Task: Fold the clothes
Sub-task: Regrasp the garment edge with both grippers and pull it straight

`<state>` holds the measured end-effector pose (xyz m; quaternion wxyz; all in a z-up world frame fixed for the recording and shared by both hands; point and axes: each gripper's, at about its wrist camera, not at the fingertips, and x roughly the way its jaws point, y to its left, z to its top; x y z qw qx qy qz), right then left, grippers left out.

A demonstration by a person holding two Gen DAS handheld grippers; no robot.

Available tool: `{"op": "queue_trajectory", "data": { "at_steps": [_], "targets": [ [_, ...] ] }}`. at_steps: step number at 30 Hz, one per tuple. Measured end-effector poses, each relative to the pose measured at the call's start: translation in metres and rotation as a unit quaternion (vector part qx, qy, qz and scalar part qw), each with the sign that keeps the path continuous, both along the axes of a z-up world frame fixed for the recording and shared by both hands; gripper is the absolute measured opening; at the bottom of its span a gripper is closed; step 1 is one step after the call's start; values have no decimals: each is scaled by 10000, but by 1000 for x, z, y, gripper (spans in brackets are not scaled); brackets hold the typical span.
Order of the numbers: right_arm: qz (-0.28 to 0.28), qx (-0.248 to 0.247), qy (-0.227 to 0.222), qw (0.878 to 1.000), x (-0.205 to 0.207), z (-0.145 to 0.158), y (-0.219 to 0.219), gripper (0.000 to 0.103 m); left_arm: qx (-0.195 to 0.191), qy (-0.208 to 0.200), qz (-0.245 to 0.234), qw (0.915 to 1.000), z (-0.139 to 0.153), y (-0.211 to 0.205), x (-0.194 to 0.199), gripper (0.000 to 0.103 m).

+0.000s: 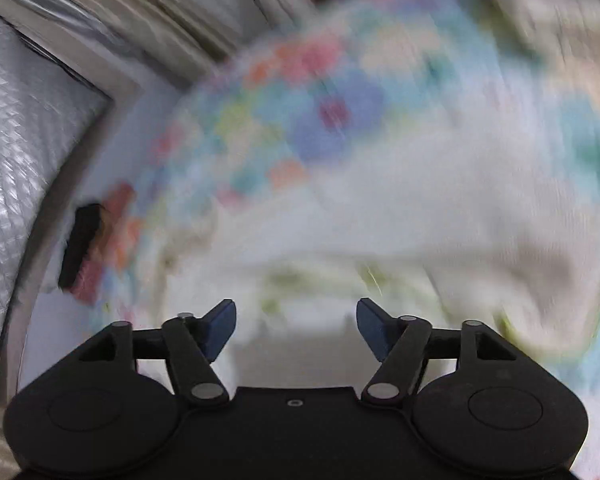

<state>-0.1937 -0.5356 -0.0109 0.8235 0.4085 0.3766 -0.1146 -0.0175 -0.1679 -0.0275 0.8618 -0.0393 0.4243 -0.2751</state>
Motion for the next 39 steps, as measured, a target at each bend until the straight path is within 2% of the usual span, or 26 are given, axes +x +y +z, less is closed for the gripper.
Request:
{"op": "queue_trajectory", "data": {
  "at_steps": [2,3,6,8,9,11,14,16,18,19,21,22,24,25,27,28,29,30,31,32,33,34,35,36,38,39],
  "targets": [
    [219,-516,284,9980,-9,-1,-1,70,181,-246,-265,9992,11,-16,-2,69],
    [258,-811,259,9960,-11,8,-7,70,273,-365,-435,9980,17,-25,-3,69],
    [50,-1170,-171,9930,-17,36,-35,71,156,-501,-966,9939,32,-52,11,70],
    [-36,-1049,-339,9939,-12,39,-61,73,299,-649,-1167,9906,36,-75,31,77],
    [-66,-974,-264,9949,-6,35,-76,73,408,-744,-1242,9886,37,-88,42,82],
    [-289,-722,175,9968,8,21,-99,73,955,-1142,-1060,9832,35,-112,67,91],
    [-842,-544,521,9936,23,5,-129,73,1728,-1613,-772,9686,29,-140,97,93],
    [-820,-682,707,9918,31,1,-135,73,1572,-1483,-1038,9708,27,-147,115,92],
    [-668,-1032,864,9886,39,0,-140,74,1183,-1184,-1259,9778,26,-150,129,93],
    [-585,-1033,902,9888,42,-5,-143,78,1002,-1024,-1359,9803,25,-152,135,93],
    [-298,-506,787,9952,49,-22,-154,83,695,-622,-1508,9841,18,-156,148,96],
    [-174,-45,598,9981,51,-33,-159,84,622,-506,-1558,9845,13,-159,153,96],
    [-130,446,509,9976,53,-51,-165,87,764,-371,-1671,9823,1,-170,162,96],
    [-112,421,546,9976,54,-56,-164,87,916,-429,-1680,9806,-4,-174,161,96],
    [32,212,596,9980,57,-60,-157,87,1446,-740,-1700,9720,-15,-187,159,96],
    [166,-9,567,9983,58,-60,-151,84,1676,-884,-1743,9663,-20,-191,156,96],
    [300,-230,538,9978,59,-60,-146,76,1903,-1027,-1785,9599,-25,-196,154,95],
    [434,-457,515,9967,60,-60,-140,73,2130,-1170,-1826,9527,-30,-200,151,89],
    [569,-771,583,9937,62,-62,-131,65,2354,-1311,-1865,9448,-35,-204,149,80],
    [636,-1002,581,9912,61,-59,-126,56,2576,-1446,-1899,9363,-39,-209,147,51],
    [698,-1222,573,9884,61,-57,-120,48,2754,-1447,-1831,9326,-41,-211,144,34],
    [693,-1308,473,9879,59,-51,-117,32,2924,-1450,-1764,9286,-42,-213,141,29],
    [669,-1422,373,9869,57,-44,-115,29,2906,-1520,-1751,9283,-39,-213,138,18],
    [647,-1605,300,9844,57,-38,-113,28,2890,-1595,-1737,9278,-37,-214,135,16],
    [573,-2121,118,9755,55,-20,-105,25,3009,-2050,-1630,9170,-28,-214,130,14],
    [511,-2374,3,9701,54,-10,-101,25,2971,-2225,-1525,9159,-21,-213,132,13]
  ]
}}
